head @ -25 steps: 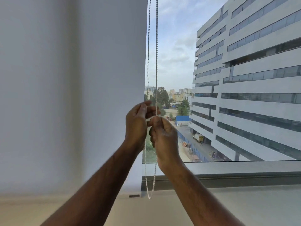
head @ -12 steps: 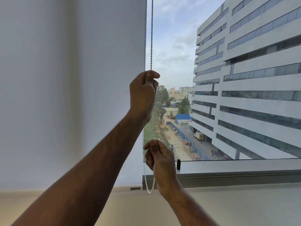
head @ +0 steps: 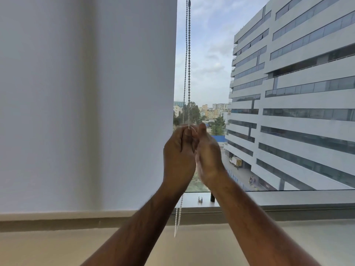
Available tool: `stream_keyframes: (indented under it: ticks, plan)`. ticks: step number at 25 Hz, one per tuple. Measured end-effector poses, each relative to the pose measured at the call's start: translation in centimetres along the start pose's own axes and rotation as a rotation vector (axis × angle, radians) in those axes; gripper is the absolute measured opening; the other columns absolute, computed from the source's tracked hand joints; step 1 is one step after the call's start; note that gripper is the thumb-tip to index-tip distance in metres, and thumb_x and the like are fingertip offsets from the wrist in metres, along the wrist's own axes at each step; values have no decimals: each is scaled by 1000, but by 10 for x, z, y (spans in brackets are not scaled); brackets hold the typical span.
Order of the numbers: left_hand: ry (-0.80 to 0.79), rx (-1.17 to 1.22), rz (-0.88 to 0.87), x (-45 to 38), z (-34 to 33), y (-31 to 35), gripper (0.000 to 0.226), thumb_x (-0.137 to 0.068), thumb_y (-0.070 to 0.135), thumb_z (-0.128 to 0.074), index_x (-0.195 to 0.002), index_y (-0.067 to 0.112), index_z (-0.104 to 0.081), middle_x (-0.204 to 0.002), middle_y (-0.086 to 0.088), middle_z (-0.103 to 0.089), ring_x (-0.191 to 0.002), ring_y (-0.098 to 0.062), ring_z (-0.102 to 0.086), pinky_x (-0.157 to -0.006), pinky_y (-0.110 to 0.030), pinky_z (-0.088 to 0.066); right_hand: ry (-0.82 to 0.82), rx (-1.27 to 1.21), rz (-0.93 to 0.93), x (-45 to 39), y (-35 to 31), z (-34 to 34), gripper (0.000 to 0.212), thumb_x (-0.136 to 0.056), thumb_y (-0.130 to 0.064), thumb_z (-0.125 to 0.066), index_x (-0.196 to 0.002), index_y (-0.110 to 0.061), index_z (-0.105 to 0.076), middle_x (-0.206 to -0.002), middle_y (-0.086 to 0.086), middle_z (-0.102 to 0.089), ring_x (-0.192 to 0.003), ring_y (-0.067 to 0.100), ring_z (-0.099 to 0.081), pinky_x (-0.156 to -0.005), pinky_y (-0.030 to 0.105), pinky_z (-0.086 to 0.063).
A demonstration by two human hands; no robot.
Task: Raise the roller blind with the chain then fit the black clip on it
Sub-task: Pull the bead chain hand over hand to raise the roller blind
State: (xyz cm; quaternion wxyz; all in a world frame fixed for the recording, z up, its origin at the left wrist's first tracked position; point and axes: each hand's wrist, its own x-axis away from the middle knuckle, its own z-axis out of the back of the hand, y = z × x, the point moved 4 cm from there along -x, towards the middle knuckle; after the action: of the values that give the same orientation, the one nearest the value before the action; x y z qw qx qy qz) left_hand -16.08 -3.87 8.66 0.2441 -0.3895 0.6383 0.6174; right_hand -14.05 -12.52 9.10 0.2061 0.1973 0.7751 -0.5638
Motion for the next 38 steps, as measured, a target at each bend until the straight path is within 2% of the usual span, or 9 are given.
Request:
stream_keyframes:
  ticks: [5,9,13,18,21,24,27,34,38]
  plan:
    - [-39,11,66,46,-1,-22,33,-110,21,-42,-82,26,-58,-58,17,-51,-54,-5,-47,-54,-14,-36,-41,38,73,-44,-71,-31,58,-110,-46,-29,-123,-4,-67,-104,13,-80,-99,28,-77,-94,44,-55]
    - [-52,19,101,63,3,-32,31,-110,21,-43,-83,26,-58,-59,18,-52,-53,-4,-47,-52,-15,-35,-57,-5,3,-56,-96,-54,48,-110,-37,-35,-118,-1,-65,-87,12,-77,-75,23,-74,-69,34,-59]
    - [-57,37,93,64,7,-35,32,-109,20,-43,-82,28,-60,-61,18,-54,-56,-4,-48,-54,-14,-37,33,3,65,-56,-94,-56,33,-110,-25,-42,-100,-7,-68,-51,-5,-44,-39,8,-32,-40,21,-24]
    - [-172,232,237,70,9,-46,33,-106,38,-45,-89,24,-69,-66,3,-62,-57,-9,-54,-49,-23,-45,137,106,178,-41,-86,-46,33,-108,-24,-46,-84,-15,-66,-47,-12,-40,-36,1,-31,-37,17,-27]
    - [-160,289,292,60,12,-48,41,-108,41,-37,-108,18,-72,-93,-5,-78,-84,-20,-75,-72,-32,-62,178,190,203,-26,-70,-37,33,-108,-26,-48,-82,-20,-67,-53,-12,-45,-42,0,-37,-41,16,-32]
    - [-127,213,259,28,15,-36,42,-112,34,-32,-115,21,-72,-104,2,-79,-97,-14,-76,-85,-33,-62,181,216,199,-5,-47,-29,33,-107,-27,-48,-80,-22,-67,-56,-10,-48,-47,4,-44,-47,21,-39]
    - [-81,243,225,-13,18,-12,38,-112,29,-36,-110,22,-74,-99,0,-79,-93,-11,-76,-75,-27,-60,155,203,192,18,-25,-26,35,-107,-32,-49,-79,-24,-68,-61,-5,-59,-54,7,-55,-50,24,-45]
    - [-98,417,287,-90,10,42,36,-111,26,-37,-119,10,-68,-101,-8,-80,-89,-20,-80,-75,-32,-65,128,169,102,58,19,-17,33,-104,-32,-50,-78,-25,-69,-55,-10,-46,-50,3,-39,-44,15,-33]
    - [-144,382,285,-97,3,48,33,-111,21,-40,-110,10,-71,-75,-1,-70,-54,-9,-63,-52,-24,-51,111,115,80,70,34,-15,31,-91,-46,-51,-76,-24,-69,-57,-3,-44,-52,6,-38,-46,17,-31]
